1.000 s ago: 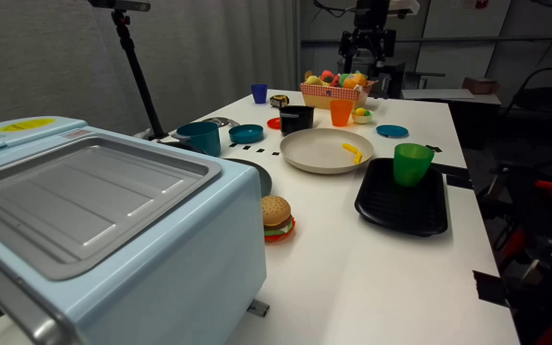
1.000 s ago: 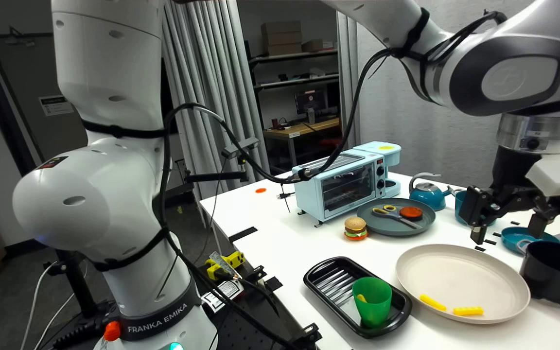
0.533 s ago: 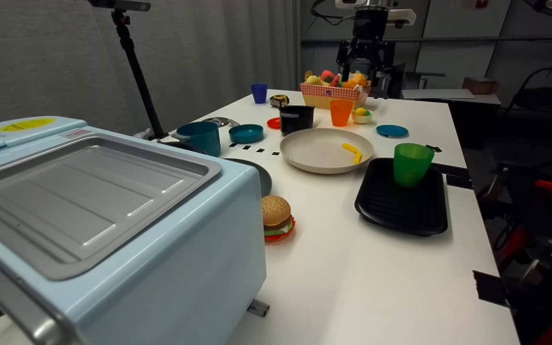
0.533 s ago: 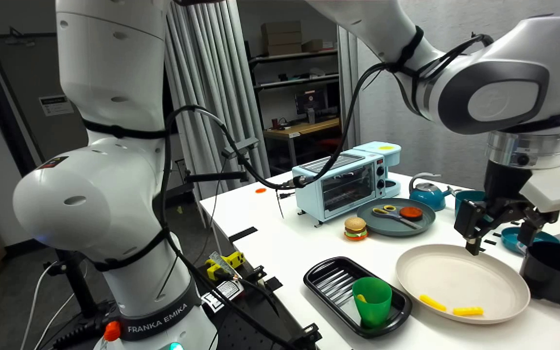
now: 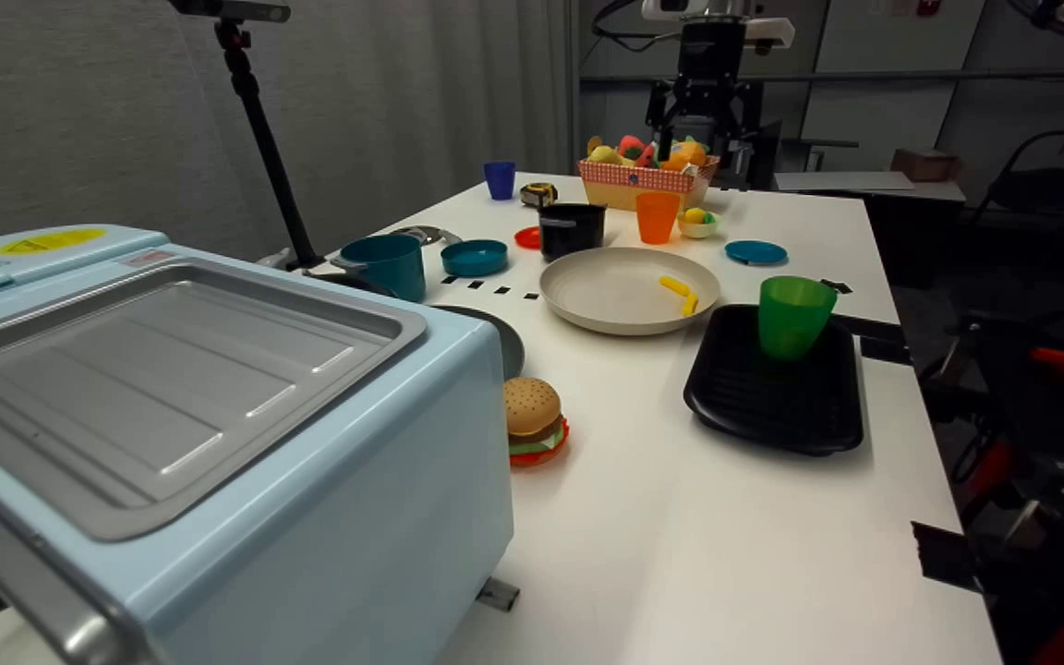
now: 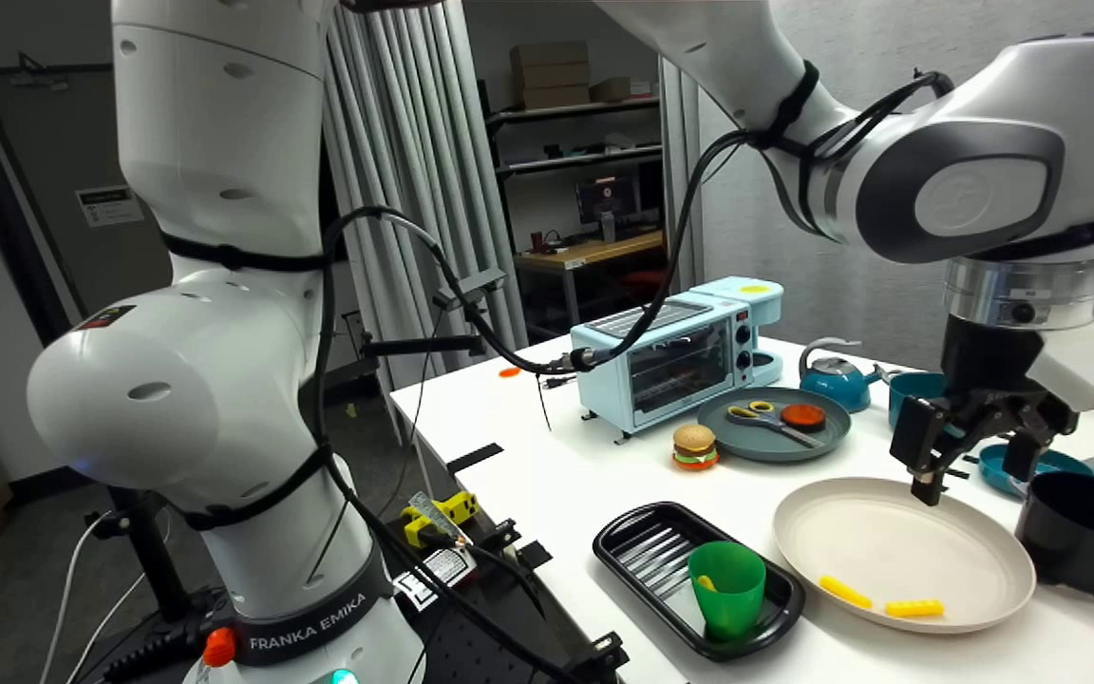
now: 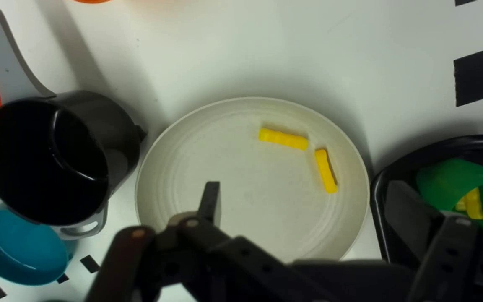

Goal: Take the objects on the plate and put them in the cup

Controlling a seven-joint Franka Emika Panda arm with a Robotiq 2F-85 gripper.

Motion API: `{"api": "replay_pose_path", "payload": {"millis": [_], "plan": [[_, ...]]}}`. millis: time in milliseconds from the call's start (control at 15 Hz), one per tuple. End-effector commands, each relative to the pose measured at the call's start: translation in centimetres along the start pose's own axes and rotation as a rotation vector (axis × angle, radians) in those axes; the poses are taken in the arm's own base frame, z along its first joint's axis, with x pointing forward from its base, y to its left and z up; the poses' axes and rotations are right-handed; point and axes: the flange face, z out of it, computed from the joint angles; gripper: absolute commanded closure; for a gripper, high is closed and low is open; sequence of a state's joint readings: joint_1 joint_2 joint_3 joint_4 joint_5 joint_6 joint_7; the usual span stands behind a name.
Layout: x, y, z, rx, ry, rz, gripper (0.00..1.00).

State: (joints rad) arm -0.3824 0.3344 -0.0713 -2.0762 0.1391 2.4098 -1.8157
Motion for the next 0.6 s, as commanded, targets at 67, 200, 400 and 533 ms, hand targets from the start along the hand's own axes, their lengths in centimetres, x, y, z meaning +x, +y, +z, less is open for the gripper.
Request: {"api": "replay_pose_path", "payload": {"millis": [67,200,400,533], "plan": [[1.2,0.0,0.8,0.021,-0.064,-0.235,0.0],[1.8,0.0,1.3,0.034,-0.077,-0.334,0.0],[2.5,-0.4,2.5,0.09,-0.053,-0.474,0.0],[2.5,-0.2,2.4,0.082,-0.05,-0.426,0.0]]}}
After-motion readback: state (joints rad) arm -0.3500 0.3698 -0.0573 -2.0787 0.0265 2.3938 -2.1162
